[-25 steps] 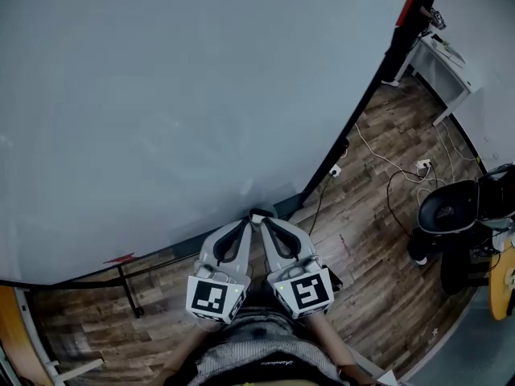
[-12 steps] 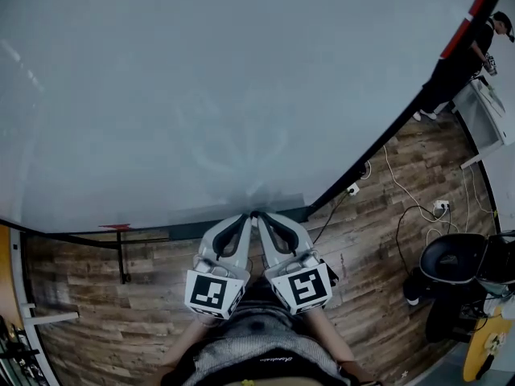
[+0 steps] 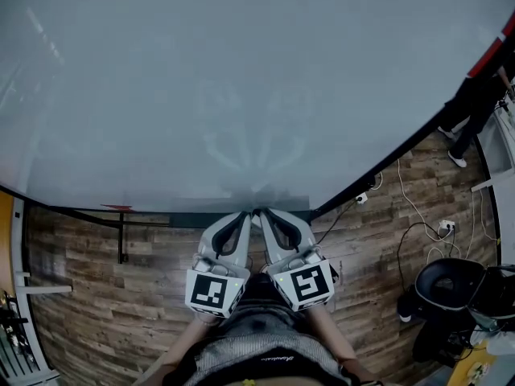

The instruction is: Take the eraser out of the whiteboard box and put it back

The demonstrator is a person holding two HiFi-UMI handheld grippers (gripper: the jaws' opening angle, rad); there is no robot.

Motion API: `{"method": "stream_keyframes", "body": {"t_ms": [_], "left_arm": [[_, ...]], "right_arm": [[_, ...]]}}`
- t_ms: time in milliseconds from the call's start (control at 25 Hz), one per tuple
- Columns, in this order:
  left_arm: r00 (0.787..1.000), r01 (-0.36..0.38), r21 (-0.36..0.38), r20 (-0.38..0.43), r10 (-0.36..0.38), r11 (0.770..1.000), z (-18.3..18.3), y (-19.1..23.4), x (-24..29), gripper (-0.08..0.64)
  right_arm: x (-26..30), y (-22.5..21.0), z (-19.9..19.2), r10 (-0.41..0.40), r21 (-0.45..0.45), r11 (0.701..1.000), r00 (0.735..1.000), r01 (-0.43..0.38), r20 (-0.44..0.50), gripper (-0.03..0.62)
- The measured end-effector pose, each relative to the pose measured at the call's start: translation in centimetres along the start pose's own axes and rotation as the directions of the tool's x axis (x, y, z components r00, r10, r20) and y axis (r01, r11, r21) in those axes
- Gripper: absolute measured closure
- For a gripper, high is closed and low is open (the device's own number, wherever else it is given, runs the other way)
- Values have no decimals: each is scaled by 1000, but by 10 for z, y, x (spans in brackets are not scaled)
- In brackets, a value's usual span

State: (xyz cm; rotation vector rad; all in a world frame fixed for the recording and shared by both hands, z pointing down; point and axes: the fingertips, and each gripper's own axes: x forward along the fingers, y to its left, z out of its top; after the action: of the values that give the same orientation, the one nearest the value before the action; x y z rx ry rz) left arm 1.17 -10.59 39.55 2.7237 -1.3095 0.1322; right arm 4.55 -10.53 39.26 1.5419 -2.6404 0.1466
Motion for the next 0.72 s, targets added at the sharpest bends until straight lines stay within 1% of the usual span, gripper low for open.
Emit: {"method": "stream_keyframes", "body": {"t_ms": [80,360,520,640,720], "left_arm": [[1000,-8,-9,-5,8,1000,-1,1,1,560],[1000,-20,3,-14,20,1000,-6,0,-1,560],[999,-22,-7,-30,22,1000,-11,7,1,560],[999,-25,-15,-36,25,1000,-15,12,3,560],[999,-26,-20,-41,25,999,-16,13,2,560]], "right_arm": [[1,-3,-3,0,8,1000,1000,1,-5,589],[1,-7,-14,3,8,1000,1000,-3,-12,589],[10,-5,-28,15,9,1000,997,-14,-77,589],[17,-5,-39,21,-9,1000,995,-22,-99,588],[17,-4,-46,23,-9,1000,991,-25,-131,589]]}}
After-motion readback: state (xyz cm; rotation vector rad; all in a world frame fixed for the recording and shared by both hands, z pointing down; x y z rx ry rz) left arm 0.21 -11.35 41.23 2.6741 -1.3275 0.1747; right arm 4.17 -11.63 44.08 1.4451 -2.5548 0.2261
